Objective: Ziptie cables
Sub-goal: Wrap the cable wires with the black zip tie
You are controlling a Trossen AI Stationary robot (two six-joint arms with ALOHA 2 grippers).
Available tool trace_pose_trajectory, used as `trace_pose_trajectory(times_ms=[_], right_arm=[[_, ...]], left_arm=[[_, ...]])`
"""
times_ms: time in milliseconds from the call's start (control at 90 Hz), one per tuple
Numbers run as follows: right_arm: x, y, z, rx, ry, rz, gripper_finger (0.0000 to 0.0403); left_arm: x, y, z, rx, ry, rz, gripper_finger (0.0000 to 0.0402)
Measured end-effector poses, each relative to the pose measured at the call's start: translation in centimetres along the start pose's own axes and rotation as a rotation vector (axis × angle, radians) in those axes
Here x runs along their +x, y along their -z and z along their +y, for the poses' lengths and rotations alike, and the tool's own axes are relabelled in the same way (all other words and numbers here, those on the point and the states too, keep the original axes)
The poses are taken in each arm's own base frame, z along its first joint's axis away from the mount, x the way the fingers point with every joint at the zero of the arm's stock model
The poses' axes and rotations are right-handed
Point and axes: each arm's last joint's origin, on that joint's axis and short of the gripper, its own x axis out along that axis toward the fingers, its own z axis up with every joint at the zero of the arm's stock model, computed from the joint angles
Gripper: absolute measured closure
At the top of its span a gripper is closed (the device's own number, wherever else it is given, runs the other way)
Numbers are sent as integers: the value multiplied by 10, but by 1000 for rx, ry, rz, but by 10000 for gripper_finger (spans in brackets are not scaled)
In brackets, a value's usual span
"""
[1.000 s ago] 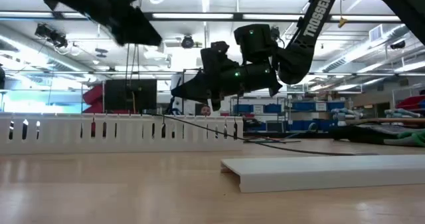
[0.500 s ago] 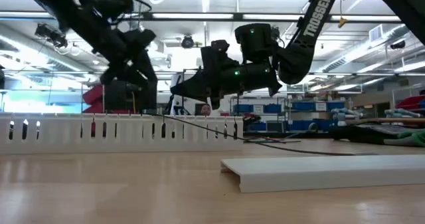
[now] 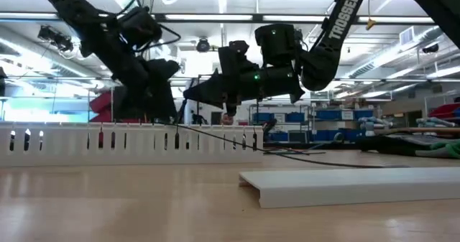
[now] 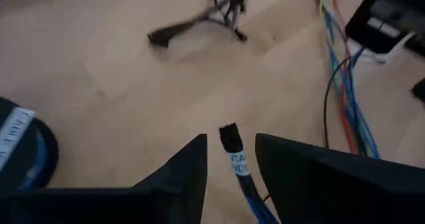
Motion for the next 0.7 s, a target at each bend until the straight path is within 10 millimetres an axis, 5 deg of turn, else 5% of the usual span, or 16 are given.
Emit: trace_pose_trajectory(times_ms=[700], right_arm=[[0,0,0,1,-15,3,403]], left_arm=[[14,5,-2,31,39,36,280]])
